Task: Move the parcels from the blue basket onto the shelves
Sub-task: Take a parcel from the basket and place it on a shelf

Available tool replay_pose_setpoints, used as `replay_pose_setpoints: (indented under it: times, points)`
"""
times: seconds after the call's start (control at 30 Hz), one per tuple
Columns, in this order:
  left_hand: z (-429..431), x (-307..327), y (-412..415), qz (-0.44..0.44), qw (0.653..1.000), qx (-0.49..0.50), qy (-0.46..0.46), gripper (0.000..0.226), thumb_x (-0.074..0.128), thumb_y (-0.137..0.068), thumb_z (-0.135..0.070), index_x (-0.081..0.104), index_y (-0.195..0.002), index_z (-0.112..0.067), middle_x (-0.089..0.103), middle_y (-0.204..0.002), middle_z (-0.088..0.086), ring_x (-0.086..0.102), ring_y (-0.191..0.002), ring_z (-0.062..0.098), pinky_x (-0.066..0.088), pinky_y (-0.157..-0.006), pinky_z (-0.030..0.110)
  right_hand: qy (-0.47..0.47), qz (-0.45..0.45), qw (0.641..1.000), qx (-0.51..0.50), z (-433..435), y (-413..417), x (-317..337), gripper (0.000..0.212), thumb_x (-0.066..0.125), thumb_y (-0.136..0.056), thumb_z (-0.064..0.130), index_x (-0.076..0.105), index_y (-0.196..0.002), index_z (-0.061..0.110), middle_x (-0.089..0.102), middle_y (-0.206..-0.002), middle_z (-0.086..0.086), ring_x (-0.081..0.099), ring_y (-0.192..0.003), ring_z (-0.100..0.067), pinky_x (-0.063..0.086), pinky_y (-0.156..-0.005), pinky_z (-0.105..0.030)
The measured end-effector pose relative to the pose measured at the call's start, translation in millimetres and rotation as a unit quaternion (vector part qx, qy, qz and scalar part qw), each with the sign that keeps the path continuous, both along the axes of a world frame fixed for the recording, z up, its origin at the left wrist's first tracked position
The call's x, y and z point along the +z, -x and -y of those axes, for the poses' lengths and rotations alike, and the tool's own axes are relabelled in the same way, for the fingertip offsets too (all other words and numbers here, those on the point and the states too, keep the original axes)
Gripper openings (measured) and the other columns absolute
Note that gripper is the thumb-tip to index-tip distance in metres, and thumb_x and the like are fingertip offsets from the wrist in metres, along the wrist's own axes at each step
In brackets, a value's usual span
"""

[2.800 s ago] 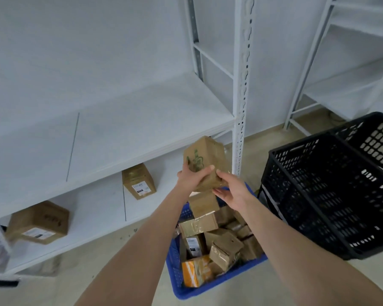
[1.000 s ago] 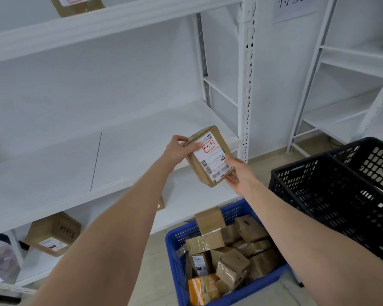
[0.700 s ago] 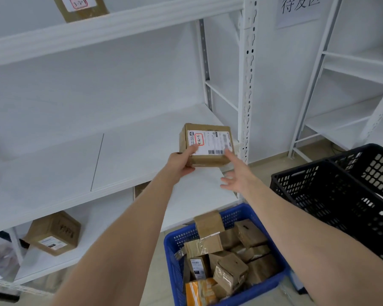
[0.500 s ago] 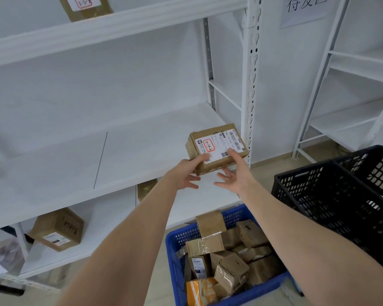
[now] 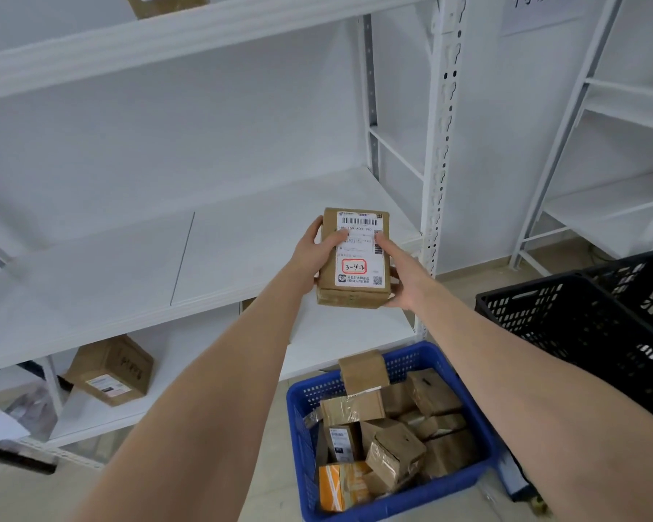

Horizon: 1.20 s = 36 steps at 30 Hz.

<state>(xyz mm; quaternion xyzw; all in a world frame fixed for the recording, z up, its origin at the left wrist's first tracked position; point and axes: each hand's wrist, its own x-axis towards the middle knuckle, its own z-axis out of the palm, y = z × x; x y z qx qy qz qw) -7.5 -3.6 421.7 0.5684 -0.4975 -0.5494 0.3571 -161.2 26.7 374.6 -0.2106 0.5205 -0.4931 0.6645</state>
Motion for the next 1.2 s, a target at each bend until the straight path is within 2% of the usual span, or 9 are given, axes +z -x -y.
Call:
replay_pose_setpoints:
  times: [0.07,0.1,0.2,0.27,0.33,0.4,0.5,0.87,1.2]
  points:
    - [-2,2,-1,-0.021,0.999,0.036,0.016,0.063,0.062,-0.09,-0.033,0.031,-0.144,-0.038,0.068,-0.112,0.001,0.067,-0.086,0.016,0.054,-0.066,0.032,-0.018,-0.033,0.998,0.044,-2,1,0,0.058,0.068,-0.076,0.061,0.056,-0.117,0.022,0.06,-0.121,-0.008,0.053,-0.117,-0.04,0.039,-0.102,-0.059]
    - [-3,3,-2,-0.023,0.998,0.046,0.023,0.063,0.061,-0.091,-0.033,0.029,-0.145,-0.038,0.067,-0.115,0.002,0.066,-0.084,0.014,0.052,-0.061,0.029,-0.025,-0.035,0.997,0.064,-4,0,-1,0.063,0.067,-0.077,0.062,0.052,-0.124,0.022,0.056,-0.124,-0.011,0.051,-0.119,-0.044,0.04,-0.099,-0.058]
    - [-3,7,-7,0.001,0.998,0.042,0.037,0.061,0.059,-0.093,-0.029,0.028,-0.145,-0.037,0.064,-0.12,0.002,0.064,-0.08,0.012,0.05,-0.054,0.026,-0.021,0.01,0.998,0.066,-11,-6,-1,0.057,0.072,-0.08,0.046,0.055,-0.124,0.015,0.062,-0.117,-0.017,0.063,-0.105,-0.043,0.057,-0.083,-0.048]
    - [-4,8,-11,0.022,0.998,0.045,0.039,0.058,0.058,-0.093,-0.023,0.031,-0.144,-0.033,0.061,-0.122,0.003,0.062,-0.085,0.016,0.048,-0.059,0.029,-0.005,0.009,0.999,0.038,-12,-10,-2,0.046,0.074,-0.082,0.035,0.059,-0.12,0.013,0.066,-0.109,-0.016,0.067,-0.098,-0.036,0.059,-0.079,-0.044]
    - [-3,8,-14,0.049,0.996,0.052,0.06,0.058,0.057,-0.092,-0.016,0.033,-0.143,-0.028,0.06,-0.122,0.004,0.06,-0.091,0.019,0.049,-0.061,0.028,0.01,-0.007,1.0,0.021,-13,-15,-4,0.042,0.074,-0.083,0.029,0.059,-0.118,0.011,0.068,-0.107,-0.014,0.067,-0.097,-0.032,0.058,-0.083,-0.045]
    - [-2,9,-18,0.078,0.992,0.05,0.083,0.061,0.057,-0.091,-0.013,0.031,-0.145,-0.03,0.061,-0.121,0.008,0.063,-0.098,0.025,0.055,-0.075,0.037,0.015,-0.011,1.0,0.015,-14,-21,-4,0.037,0.074,-0.083,0.024,0.059,-0.115,0.011,0.068,-0.108,-0.013,0.066,-0.098,-0.031,0.057,-0.085,-0.046]
    - [-3,9,-25,0.104,0.989,0.051,0.094,0.065,0.056,-0.091,-0.01,0.029,-0.145,-0.032,0.063,-0.115,0.009,0.064,-0.101,0.028,0.052,-0.091,0.047,0.018,-0.019,1.0,0.014,-14,-29,-4,0.037,0.075,-0.083,0.02,0.058,-0.115,0.01,0.068,-0.11,-0.012,0.066,-0.1,-0.029,0.057,-0.085,-0.046]
    - [-11,6,-58,0.17,0.976,0.092,0.098,0.065,0.054,-0.088,0.0,0.033,-0.143,-0.028,0.064,-0.113,0.012,0.062,-0.103,0.029,0.052,-0.091,0.046,0.018,-0.024,0.999,0.035,-18,-61,-7,0.036,0.075,-0.082,0.012,0.057,-0.113,0.005,0.069,-0.104,-0.011,0.066,-0.098,-0.028,0.057,-0.085,-0.043]
    - [-12,-3,-124,0.161,0.979,0.101,0.073,0.073,0.054,-0.084,0.008,0.032,-0.143,-0.029,0.062,-0.114,0.01,0.06,-0.106,0.029,0.052,-0.091,0.047,0.014,-0.045,0.998,0.042,-21,-121,-9,0.034,0.075,-0.082,0.013,0.057,-0.11,0.008,0.069,-0.102,-0.011,0.067,-0.095,-0.026,0.056,-0.087,-0.044]
